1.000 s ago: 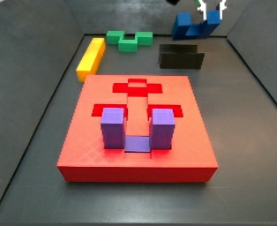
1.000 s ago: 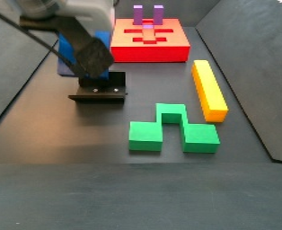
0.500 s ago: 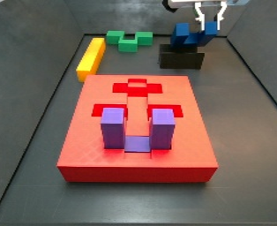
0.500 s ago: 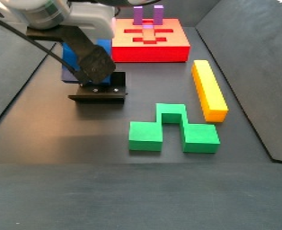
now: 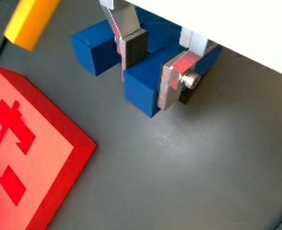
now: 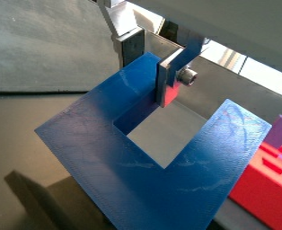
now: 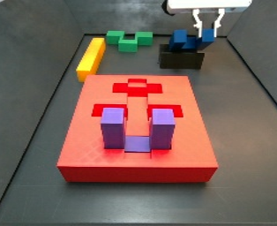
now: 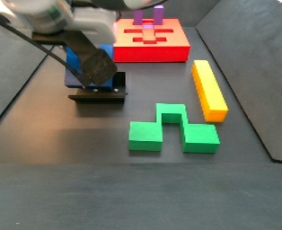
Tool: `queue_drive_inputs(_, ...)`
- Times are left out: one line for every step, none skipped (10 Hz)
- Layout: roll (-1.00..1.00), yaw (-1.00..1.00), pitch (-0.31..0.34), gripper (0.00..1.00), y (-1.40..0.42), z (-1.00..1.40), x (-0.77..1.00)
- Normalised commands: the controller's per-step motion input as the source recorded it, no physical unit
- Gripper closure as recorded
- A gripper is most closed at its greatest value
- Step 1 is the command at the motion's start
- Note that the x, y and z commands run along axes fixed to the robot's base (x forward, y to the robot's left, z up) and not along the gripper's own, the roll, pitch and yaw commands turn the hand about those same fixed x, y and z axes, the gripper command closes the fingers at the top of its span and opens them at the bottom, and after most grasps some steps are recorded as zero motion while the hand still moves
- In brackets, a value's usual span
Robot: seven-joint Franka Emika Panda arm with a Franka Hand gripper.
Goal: Pick up the blue object. Move up. Place the blue object on the fixture. Regrasp the blue object. Move to above the board. Insert the blue object.
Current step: Place the blue object on the fixture.
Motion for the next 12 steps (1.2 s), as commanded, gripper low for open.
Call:
queue_drive_inputs(0.00, -0.01, 0.000, 1.00, 0.00, 0.00, 0.00)
queue_drive_inputs(0.00, -0.08, 0.000, 1.00, 0.00, 0.00, -0.07)
queue_drive_inputs(0.09, -0.18, 0.006, 1.00, 0.00, 0.00, -0.18)
queue_drive_inputs(0.16, -0.19, 0.023, 1.00, 0.00, 0.00, -0.25)
queue_drive_inputs(0.11, -0.16, 0.000, 1.00, 0.00, -0.03, -0.15)
queue_drive_inputs(-0.03, 0.00, 0.000, 1.00, 0.00, 0.00, 0.00)
queue_drive_inputs(0.08, 0.00, 0.000, 1.00, 0.02, -0.18, 0.00)
queue_drive_inputs(0.25, 0.00, 0.086, 1.00, 0.04, -0.24, 0.00)
queue_drive_inputs(0.01, 0.00, 0.000, 1.00, 0.00, 0.00, 0.00)
queue_drive_inputs(0.01, 0.00, 0.000, 1.00, 0.00, 0.00, 0.00)
queue_drive_inputs(0.08, 0.00, -0.006, 1.00, 0.00, 0.00, -0.01)
queue_drive_inputs(0.00, 0.00, 0.000, 0.00, 0.00, 0.00, 0.00)
